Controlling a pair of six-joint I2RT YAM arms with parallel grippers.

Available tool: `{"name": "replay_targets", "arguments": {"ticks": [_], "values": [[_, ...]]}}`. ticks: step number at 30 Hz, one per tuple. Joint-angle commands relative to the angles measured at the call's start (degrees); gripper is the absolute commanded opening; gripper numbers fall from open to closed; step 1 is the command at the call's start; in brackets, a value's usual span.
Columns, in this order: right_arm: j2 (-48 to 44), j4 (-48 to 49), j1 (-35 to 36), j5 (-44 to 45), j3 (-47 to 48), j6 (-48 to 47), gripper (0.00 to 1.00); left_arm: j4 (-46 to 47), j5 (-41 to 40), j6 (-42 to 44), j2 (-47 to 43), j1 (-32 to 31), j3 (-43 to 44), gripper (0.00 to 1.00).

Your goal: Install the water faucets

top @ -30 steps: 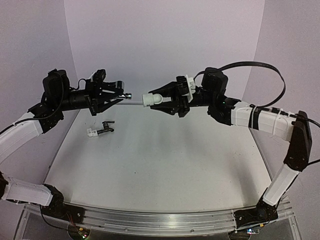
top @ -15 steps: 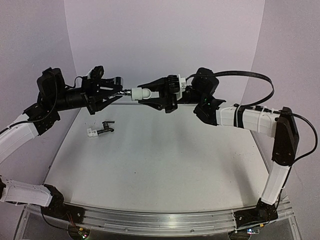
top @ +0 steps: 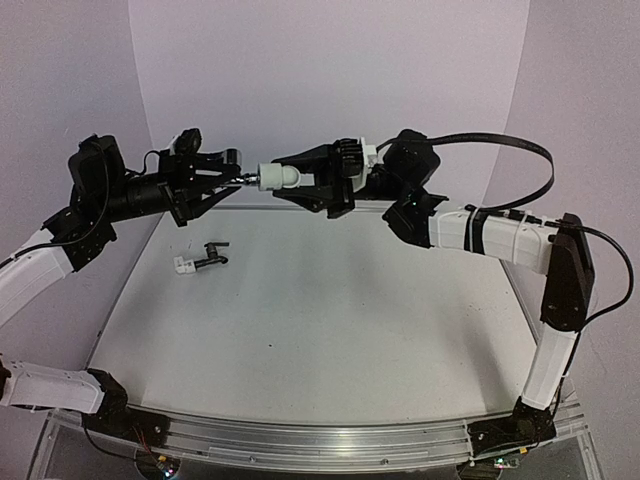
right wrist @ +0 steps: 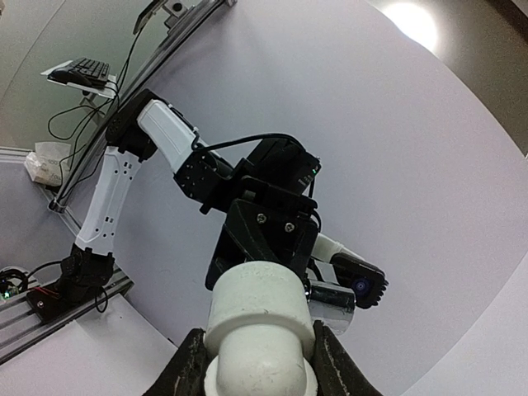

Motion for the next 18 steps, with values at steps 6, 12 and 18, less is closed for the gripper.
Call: {"name": "replay_targets", "arguments": {"ticks": [6, 12, 18], "values": [[0.9, -5.8, 1.2, 6.4, 3.1, -4.5, 0.0, 3.6, -0.5, 0.4, -1.7, -0.4, 1.5, 0.0], [0.8, -9.4, 1.6, 5.3, 3.2, -7.1, 0.0, 3.6, -0.2, 0.4, -1.4, -0.4, 1.7, 0.0], [1.8, -10.2, 3.0, 3.3, 5.1, -6.8, 0.0, 3.6, -0.2, 0.6, -1.2, -0.4, 1.7, 0.0]]}}
